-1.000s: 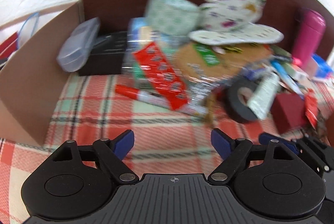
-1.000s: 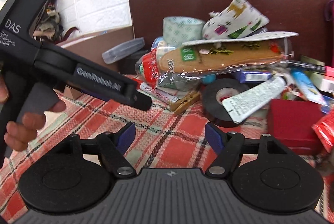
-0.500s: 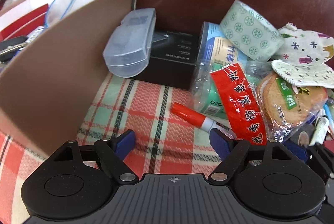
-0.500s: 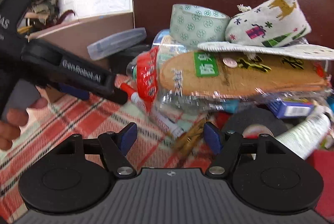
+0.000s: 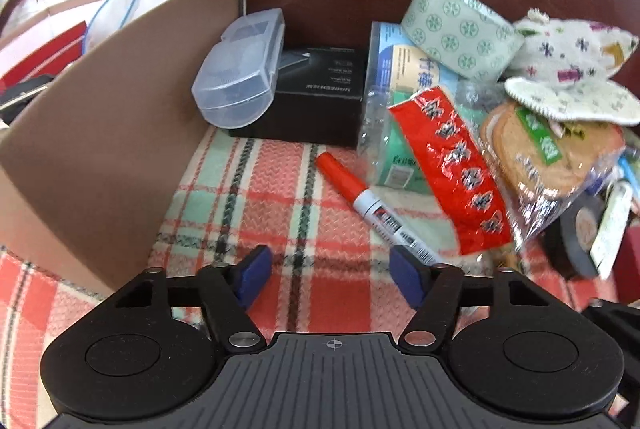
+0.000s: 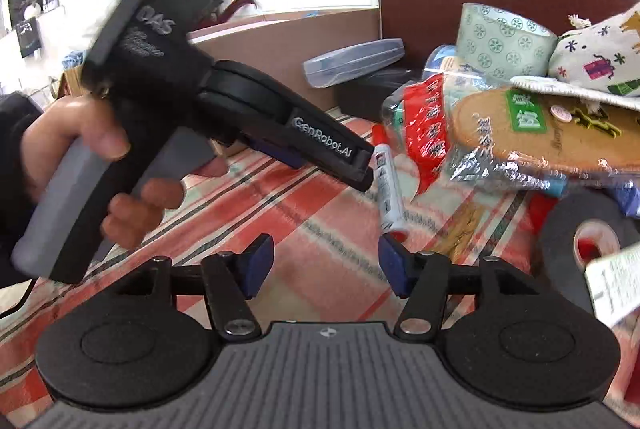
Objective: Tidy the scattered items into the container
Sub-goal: 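Grasp the red-capped marker with the left gripper while the right gripper grasps the wooden clothespin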
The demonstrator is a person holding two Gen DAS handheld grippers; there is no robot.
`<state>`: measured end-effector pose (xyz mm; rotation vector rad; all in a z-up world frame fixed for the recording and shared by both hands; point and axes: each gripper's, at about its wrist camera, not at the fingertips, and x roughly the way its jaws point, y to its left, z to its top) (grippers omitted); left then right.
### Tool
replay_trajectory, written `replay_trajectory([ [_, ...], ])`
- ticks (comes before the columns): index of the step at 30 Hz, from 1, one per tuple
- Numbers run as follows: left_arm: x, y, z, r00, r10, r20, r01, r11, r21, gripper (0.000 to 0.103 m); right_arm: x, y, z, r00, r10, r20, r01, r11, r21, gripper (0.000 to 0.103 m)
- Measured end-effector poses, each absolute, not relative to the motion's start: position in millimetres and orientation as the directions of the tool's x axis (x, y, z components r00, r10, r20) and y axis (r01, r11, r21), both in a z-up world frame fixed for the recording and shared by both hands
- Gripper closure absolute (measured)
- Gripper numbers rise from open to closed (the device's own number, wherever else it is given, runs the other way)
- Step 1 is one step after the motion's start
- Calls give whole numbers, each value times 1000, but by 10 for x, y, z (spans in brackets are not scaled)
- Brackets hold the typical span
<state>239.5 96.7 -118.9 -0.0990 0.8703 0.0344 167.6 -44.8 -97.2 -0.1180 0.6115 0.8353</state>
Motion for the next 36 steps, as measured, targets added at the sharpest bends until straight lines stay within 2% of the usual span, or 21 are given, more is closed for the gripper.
replay_trajectory([
  [1, 2395, 969, -1189, 641, -6, -768, -79, 994, -73, 29, 1656, -489, -966, 533, 647, -545, -704, 697, 138, 41],
  [4, 2422, 959, -1175, 637, -7, -771, -117, 988, -105, 20, 1667, -633, -935, 612, 590, -527, -616, 773, 149, 41],
  [6, 2456, 895, -1170, 642, -17, -767, -109, 987, -114, 19, 1715, -684, -945, 649, 536, -541, -564, 815, 131, 41],
  [8, 2497, 802, -1191, 645, -3, -764, -91, 993, -81, 21, 1780, -723, -983, 668, 491, -559, -519, 846, 123, 47],
  [10, 2556, 707, -1244, 639, 36, -768, -81, 996, -21, 30, 1841, -753, -1023, 677, 461, -573, -486, 866, 122, 55],
  [13, 2580, 674, -1242, 647, 60, -760, -98, 995, -5, 30, 1858, -761, -1035, 675, 475, -564, -493, 860, 133, 56],
  [16, 2507, 771, -1135, 681, -6, -732, -114, 987, -114, 29, 1872, -770, -1042, 675, 487, -555, -500, 854, 142, 56],
  [19, 2546, 842, -1082, 698, 6, -716, -165, 974, -152, 28, 1899, -766, -1029, 680, 488, -548, -500, 854, 142, 56],
  [22, 2705, 892, -1154, 665, -14, -747, -201, 960, -196, 27, 1946, -739, -1046, 681, 484, -550, -495, 857, 141, 55],
  [24, 2806, 875, -1205, 652, -3, -758, -216, 958, -191, 21, 1969, -719, -1066, 680, 479, -555, -491, 860, 142, 55],
  [26, 2871, 781, -1238, 646, 38, -762, -204, 971, -124, 20, 1987, -702, -1083, 679, 476, -559, -487, 862, 142, 55],
  [27, 2883, 728, -1257, 645, 62, -762, -191, 978, -82, 23, 1986, -702, -1083, 679, 476, -559, -487, 862, 142, 55],
  [30, 2818, 615, -1280, 649, 122, -750, -153, 988, 29, 42, 1990, -691, -1083, 677, 473, -564, -490, 861, 134, 56],
  [31, 2783, 614, -1275, 651, 121, -749, -141, 989, 38, 46, 1991, -688, -1083, 677, 471, -566, -490, 862, 131, 56],
  [33, 2675, 698, -1253, 648, 96, -756, -125, 992, 19, 57, 1977, -692, -1075, 675, 467, -571, -490, 862, 126, 66],
  [35, 2561, 792, -1231, 643, 68, -763, -109, 994, -3, 60, 1957, -714, -1064, 668, 471, -577, -494, 860, 131, 73],
  [36, 2507, 851, -1219, 638, 59, -768, -109, 994, -14, 57, 1949, -725, -1060, 665, 473, -578, -495, 859, 134, 74],
])
